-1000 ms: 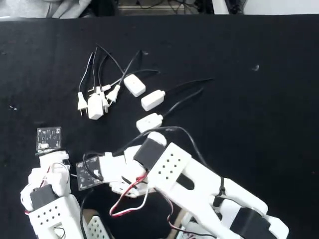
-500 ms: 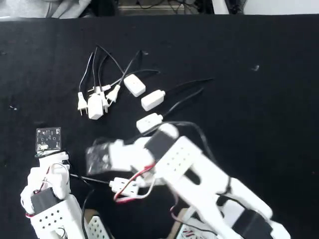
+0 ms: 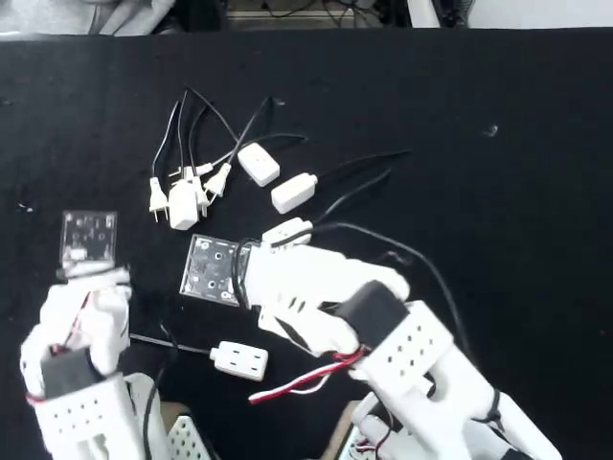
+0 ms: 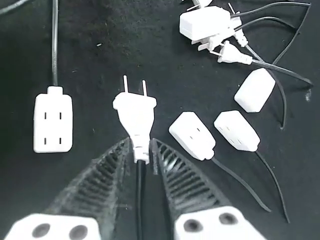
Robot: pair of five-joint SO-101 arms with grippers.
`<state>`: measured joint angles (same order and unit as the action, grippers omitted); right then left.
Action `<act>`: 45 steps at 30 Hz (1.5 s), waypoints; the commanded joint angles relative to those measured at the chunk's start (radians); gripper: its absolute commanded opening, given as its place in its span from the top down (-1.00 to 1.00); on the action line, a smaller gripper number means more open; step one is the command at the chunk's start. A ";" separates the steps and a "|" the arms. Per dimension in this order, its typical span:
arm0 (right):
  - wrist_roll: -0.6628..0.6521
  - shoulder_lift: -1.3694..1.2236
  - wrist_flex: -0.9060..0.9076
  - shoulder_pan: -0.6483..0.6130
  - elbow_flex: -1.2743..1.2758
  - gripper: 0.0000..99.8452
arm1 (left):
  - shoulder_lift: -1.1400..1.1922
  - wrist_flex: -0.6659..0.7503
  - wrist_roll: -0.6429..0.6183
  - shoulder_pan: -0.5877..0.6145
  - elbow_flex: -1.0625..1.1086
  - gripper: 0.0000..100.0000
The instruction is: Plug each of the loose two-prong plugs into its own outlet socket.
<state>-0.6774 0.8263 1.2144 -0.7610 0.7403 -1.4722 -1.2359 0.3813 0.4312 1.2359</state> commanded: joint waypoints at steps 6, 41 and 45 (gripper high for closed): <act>0.011 0.084 -0.252 0.023 0.193 0.98 | 0.483 0.005 -0.150 -0.271 -0.294 0.93; 0.213 0.047 -0.634 0.135 0.473 0.98 | 0.698 0.137 -0.454 -0.582 -0.424 0.94; 0.216 0.085 -0.663 0.130 0.503 0.98 | 0.707 0.158 -0.512 -0.631 -0.421 0.93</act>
<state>-0.4703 0.8554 0.5992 -0.6168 1.2375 -0.7618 -1.0932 -0.0928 -0.1657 0.8769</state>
